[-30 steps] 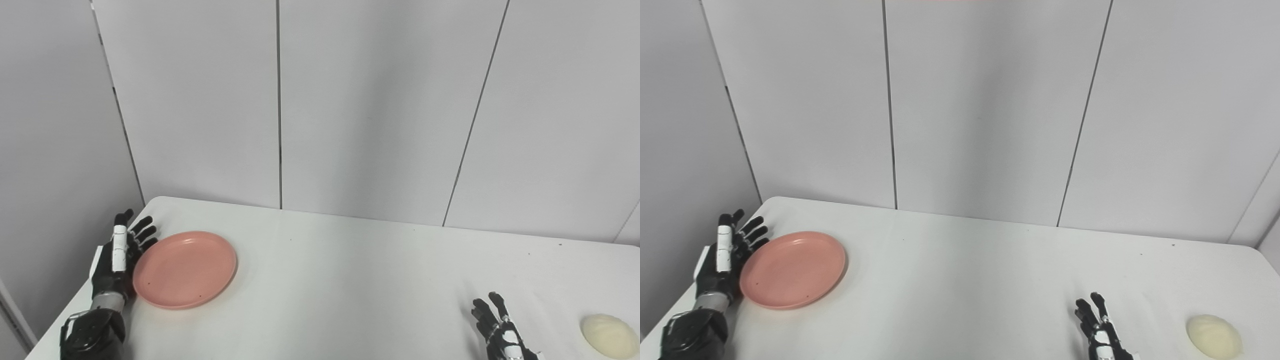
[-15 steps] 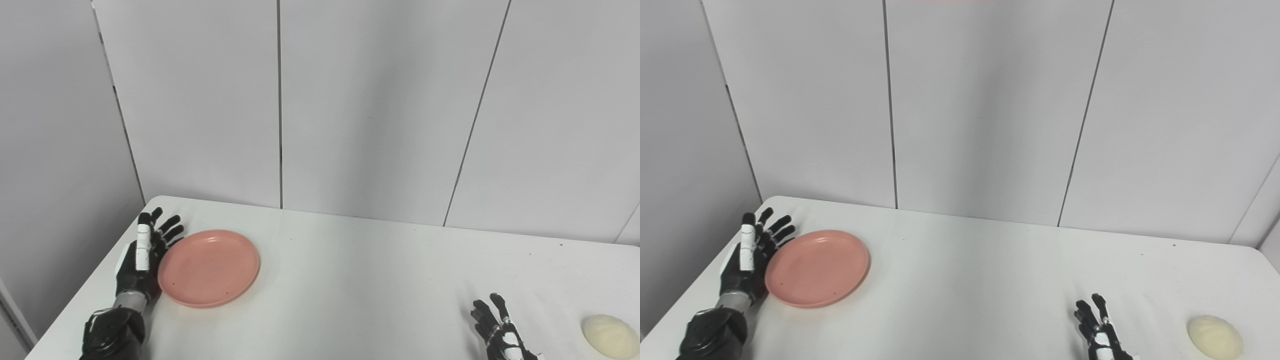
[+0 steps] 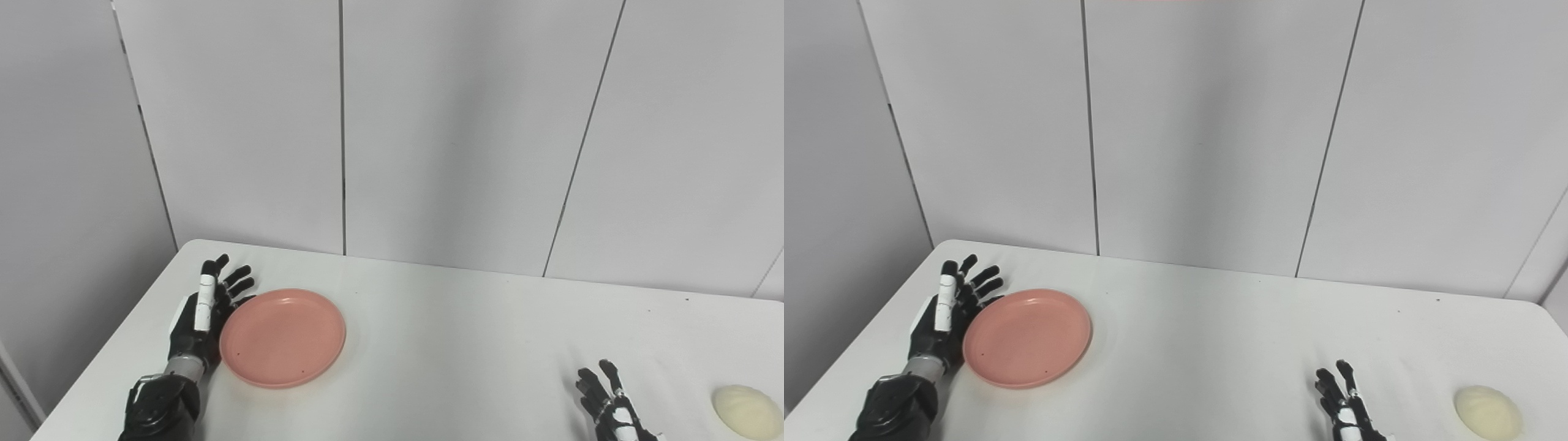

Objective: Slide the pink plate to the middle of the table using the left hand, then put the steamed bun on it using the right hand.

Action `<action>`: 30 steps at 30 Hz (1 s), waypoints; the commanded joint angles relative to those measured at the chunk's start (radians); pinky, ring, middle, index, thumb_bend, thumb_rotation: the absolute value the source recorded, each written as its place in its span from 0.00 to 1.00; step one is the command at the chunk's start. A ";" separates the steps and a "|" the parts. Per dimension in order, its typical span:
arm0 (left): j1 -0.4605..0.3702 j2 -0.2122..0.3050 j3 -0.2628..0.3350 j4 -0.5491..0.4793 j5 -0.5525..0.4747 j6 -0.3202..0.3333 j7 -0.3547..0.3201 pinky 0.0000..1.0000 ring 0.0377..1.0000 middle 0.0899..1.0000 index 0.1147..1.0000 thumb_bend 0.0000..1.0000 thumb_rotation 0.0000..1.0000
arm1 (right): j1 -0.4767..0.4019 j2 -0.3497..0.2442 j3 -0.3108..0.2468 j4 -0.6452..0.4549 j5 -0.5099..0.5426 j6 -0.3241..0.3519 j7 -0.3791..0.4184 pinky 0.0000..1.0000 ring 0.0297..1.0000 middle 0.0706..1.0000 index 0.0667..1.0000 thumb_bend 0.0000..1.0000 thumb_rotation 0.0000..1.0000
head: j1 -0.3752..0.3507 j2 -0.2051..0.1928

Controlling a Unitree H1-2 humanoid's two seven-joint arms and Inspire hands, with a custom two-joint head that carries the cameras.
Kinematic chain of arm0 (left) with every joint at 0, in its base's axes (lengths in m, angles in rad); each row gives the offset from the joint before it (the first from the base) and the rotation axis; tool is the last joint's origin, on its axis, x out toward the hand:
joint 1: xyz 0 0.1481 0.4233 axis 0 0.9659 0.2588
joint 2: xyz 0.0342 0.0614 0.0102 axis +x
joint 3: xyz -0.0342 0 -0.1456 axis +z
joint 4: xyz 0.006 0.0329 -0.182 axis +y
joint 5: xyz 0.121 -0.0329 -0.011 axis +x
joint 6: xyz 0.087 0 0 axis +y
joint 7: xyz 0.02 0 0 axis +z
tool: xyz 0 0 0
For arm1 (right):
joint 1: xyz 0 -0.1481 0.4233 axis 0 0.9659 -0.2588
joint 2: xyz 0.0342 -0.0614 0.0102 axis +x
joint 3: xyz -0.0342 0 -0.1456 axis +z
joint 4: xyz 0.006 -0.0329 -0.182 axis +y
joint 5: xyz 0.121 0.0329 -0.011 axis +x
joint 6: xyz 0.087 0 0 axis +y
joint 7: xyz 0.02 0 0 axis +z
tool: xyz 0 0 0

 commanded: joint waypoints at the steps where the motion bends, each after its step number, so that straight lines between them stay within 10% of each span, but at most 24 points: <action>1: -0.063 -0.004 -0.007 -0.023 0.002 -0.008 0.000 0.73 0.83 0.83 0.94 0.97 0.97 | 0.049 0.011 0.005 0.030 0.003 -0.022 0.003 0.97 0.92 0.90 0.98 0.65 0.93 | -0.003 0.001; 30: -0.030 -0.131 -0.106 -0.099 0.104 0.038 0.048 0.75 0.83 0.82 0.93 0.93 0.99 | 0.054 0.057 0.063 -0.026 -0.100 -0.008 -0.030 0.88 0.86 0.87 0.96 0.68 0.94 | -0.171 0.045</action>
